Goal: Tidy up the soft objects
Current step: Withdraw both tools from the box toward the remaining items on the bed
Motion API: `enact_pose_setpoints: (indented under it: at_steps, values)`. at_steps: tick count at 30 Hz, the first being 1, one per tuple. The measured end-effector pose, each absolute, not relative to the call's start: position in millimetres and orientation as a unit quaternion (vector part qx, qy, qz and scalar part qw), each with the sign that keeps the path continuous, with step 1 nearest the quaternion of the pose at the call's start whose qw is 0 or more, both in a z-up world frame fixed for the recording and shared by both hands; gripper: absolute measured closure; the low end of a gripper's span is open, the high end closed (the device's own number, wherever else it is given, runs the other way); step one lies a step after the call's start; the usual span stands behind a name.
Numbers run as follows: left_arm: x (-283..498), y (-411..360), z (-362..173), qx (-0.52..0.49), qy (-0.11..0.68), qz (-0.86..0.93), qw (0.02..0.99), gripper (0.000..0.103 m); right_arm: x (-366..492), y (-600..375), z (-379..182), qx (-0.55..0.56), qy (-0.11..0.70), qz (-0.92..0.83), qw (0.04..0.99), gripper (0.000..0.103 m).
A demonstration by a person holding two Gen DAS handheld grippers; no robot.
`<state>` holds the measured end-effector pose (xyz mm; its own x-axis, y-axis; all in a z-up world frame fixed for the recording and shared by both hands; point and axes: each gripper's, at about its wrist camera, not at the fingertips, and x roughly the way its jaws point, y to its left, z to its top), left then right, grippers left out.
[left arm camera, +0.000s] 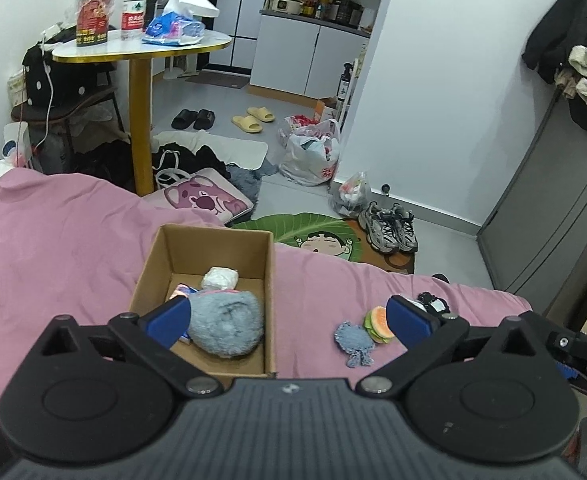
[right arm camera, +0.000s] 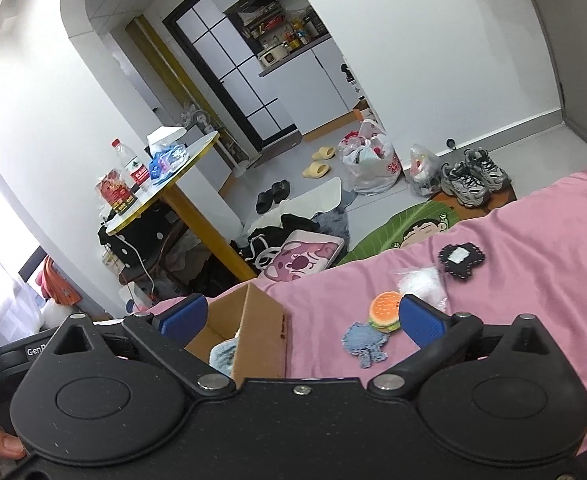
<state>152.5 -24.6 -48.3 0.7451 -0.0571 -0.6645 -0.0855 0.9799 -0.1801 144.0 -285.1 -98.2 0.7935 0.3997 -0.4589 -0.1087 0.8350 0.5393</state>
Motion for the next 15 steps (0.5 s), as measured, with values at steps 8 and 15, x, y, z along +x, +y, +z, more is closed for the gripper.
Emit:
enact_pose_setpoints:
  at_steps: [8, 15]
  values:
    - [147.9, -43.8, -44.9, -0.093, 0.351, 0.003, 0.932, 0.0, 137.1, -311.0, -103.6, 0.26, 0.285, 0.129, 0.913, 0.0]
    - [147.9, -55.7, -47.1, -0.083, 0.352, 0.005, 0.932, 0.0, 133.6, -329.4, -111.1, 0.265, 0.288, 0.116, 0.913, 0.0]
